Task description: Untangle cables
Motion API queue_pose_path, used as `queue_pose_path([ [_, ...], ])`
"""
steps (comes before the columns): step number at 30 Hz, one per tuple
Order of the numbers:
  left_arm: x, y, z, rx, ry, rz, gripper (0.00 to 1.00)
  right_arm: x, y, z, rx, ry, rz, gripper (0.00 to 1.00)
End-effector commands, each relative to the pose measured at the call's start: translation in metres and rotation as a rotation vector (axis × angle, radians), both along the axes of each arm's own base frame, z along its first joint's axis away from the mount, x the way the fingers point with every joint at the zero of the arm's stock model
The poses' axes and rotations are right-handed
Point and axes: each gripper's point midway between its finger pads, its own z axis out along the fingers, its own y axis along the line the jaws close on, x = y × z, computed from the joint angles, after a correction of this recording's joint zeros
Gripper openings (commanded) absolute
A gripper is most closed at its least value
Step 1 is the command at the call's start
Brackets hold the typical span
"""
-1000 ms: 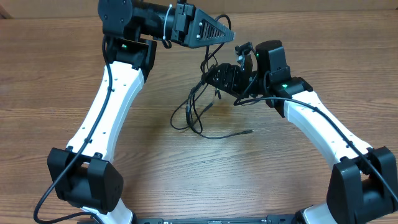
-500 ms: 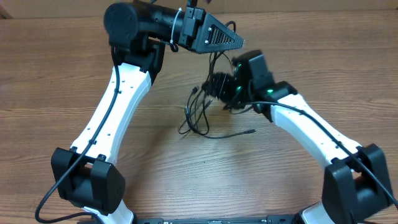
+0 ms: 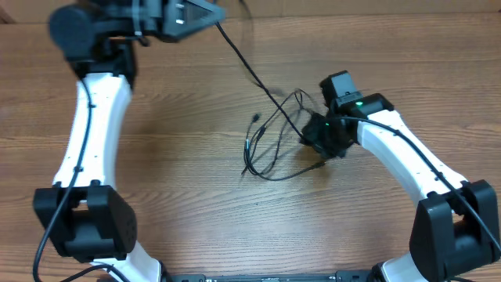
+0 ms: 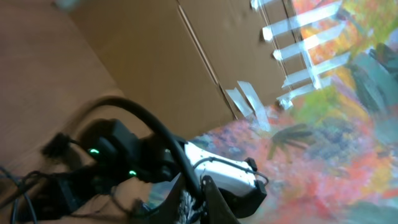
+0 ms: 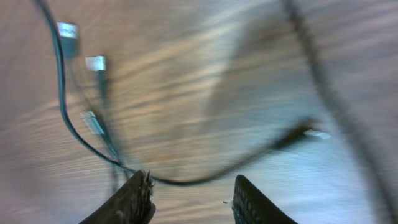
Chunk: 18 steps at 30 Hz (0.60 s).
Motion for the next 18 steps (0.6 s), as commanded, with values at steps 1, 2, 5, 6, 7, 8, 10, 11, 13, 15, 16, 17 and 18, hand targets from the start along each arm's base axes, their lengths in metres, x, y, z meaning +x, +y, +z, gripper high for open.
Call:
queue_pose_path([
  [1, 0.003, 0.045, 0.015, 0.024, -0.115, 0.108, 0.04, -0.009, -0.058, -0.001, -0.221, -0.012, 0.009, 0.37],
  [2, 0.009, 0.060, 0.013, 0.027, -0.115, 0.145, 0.04, -0.013, -0.076, 0.010, -0.261, -0.023, -0.007, 0.37],
  [5, 0.015, 0.074, 0.010, 0.030, -0.123, 0.179, 0.04, -0.017, -0.089, 0.023, -0.261, -0.040, -0.014, 0.38],
  [6, 0.015, 0.077, 0.009, 0.031, -0.130, 0.185, 0.04, -0.018, -0.091, 0.026, -0.250, -0.048, -0.006, 0.38],
  [7, 0.016, 0.078, 0.008, 0.031, -0.133, 0.187, 0.04, -0.018, -0.086, 0.030, -0.211, -0.064, 0.039, 0.39],
  [8, 0.017, 0.078, 0.007, 0.031, -0.131, 0.187, 0.04, -0.019, -0.075, 0.035, -0.150, -0.084, 0.101, 0.40],
  [10, 0.017, 0.075, 0.002, 0.029, -0.121, 0.180, 0.04, -0.020, -0.048, 0.049, -0.005, -0.138, 0.228, 0.40],
  [11, 0.018, 0.073, -0.001, 0.028, -0.117, 0.173, 0.04, -0.021, -0.037, 0.057, 0.048, -0.160, 0.268, 0.41],
  [13, 0.017, 0.063, -0.008, 0.025, -0.107, 0.149, 0.04, -0.022, -0.015, 0.079, 0.153, -0.221, 0.342, 0.42],
  [15, 0.017, 0.051, -0.018, 0.022, -0.092, 0.117, 0.04, -0.022, 0.005, 0.103, 0.247, -0.284, 0.402, 0.46],
  [16, 0.016, 0.044, -0.025, 0.020, -0.082, 0.099, 0.04, -0.021, 0.016, 0.116, 0.294, -0.318, 0.427, 0.49],
  [17, 0.015, 0.037, -0.032, 0.018, -0.067, 0.080, 0.04, -0.020, 0.026, 0.129, 0.336, -0.350, 0.450, 0.53],
  [18, 0.013, 0.023, -0.045, 0.015, -0.046, 0.046, 0.04, -0.016, 0.036, 0.141, 0.363, -0.373, 0.439, 0.63],
])
